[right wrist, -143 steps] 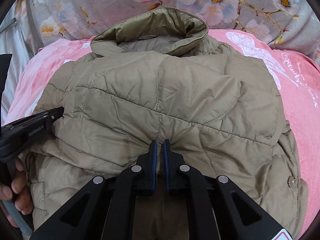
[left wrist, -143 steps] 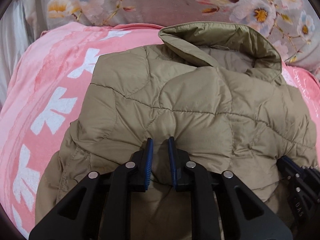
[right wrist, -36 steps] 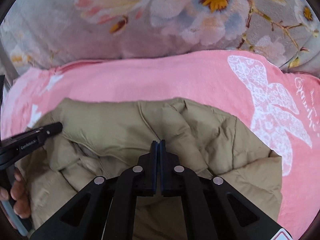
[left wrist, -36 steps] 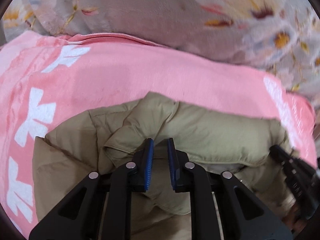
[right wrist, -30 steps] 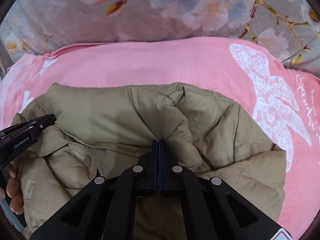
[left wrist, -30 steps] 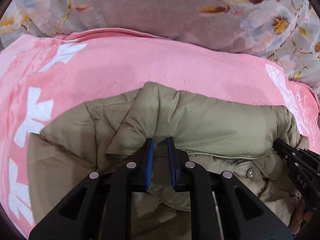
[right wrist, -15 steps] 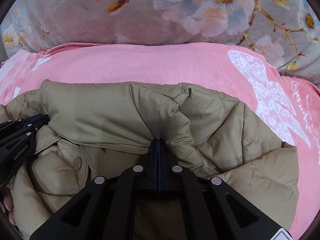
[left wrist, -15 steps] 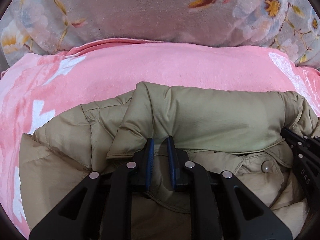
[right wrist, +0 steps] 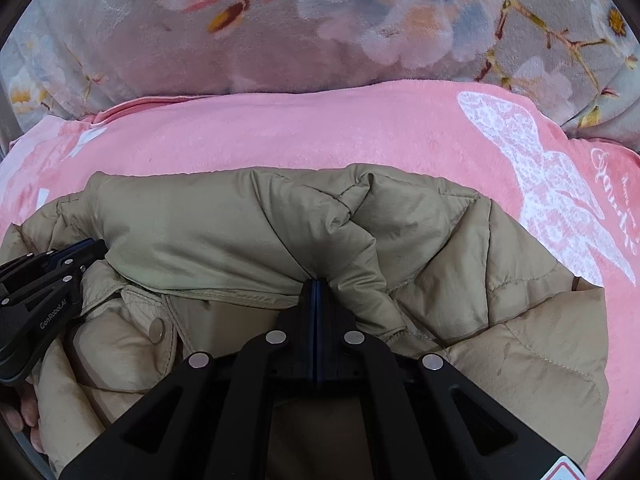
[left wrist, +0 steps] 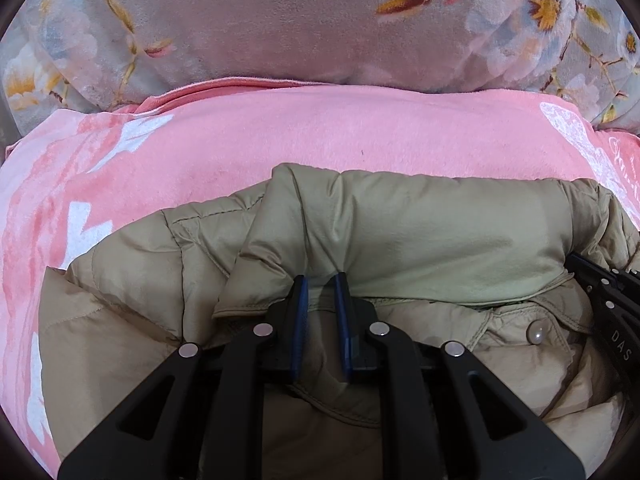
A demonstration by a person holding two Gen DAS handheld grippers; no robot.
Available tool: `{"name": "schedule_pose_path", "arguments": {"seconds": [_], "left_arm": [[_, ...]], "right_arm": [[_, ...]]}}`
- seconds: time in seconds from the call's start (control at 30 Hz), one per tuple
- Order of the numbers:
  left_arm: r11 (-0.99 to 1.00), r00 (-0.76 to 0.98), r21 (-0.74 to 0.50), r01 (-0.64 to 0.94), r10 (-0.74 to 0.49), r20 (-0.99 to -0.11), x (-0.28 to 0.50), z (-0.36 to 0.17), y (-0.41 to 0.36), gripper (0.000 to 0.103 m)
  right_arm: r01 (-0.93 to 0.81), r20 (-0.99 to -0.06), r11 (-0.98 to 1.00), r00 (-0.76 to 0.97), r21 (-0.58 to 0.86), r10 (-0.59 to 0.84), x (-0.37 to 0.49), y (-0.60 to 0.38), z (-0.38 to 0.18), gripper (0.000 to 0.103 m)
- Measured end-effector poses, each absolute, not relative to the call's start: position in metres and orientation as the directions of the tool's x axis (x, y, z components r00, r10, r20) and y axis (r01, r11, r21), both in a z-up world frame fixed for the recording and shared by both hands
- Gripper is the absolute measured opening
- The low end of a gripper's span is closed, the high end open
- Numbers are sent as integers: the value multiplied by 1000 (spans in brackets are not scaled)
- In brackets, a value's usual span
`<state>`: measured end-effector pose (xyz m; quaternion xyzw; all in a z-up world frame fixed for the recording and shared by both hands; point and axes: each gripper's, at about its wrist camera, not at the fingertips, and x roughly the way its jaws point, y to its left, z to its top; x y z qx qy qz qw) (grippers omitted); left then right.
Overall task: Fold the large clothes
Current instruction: 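Fold the hem up toward the collar with both tools and release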
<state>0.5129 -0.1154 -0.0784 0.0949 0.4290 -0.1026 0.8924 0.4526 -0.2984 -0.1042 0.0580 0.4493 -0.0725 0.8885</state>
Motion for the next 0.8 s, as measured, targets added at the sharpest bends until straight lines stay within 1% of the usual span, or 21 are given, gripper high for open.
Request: {"name": "schedule_pose_path", "arguments": {"seconds": [0.23,0.5,0.6,0.73,0.8], "left_arm": [[960,617,98,262,-89,-782,512,-79,-117,14],[956,624,137,259,-58,-779,510,-79,-122,14],[953,630,160,257,-40,-776,509,-79,-125,13],[943,644,219,250,7,-765,507,-80,-133,13],[938,654,247,245,28,-756,505,-79,-135,13]], "right_arm": [[179,-805,984,587,22,-89,452,-297,-104,0],[176,-802,983,581,-44,-140,454,-289,-104,0],[174,-798,981,576,-89,-175,455,-284,-104,0],[171,-791,974,570,-149,-221,457,-277,-105,0],[164,-790,975,573,-151,-219,456,-276,-104,0]]}}
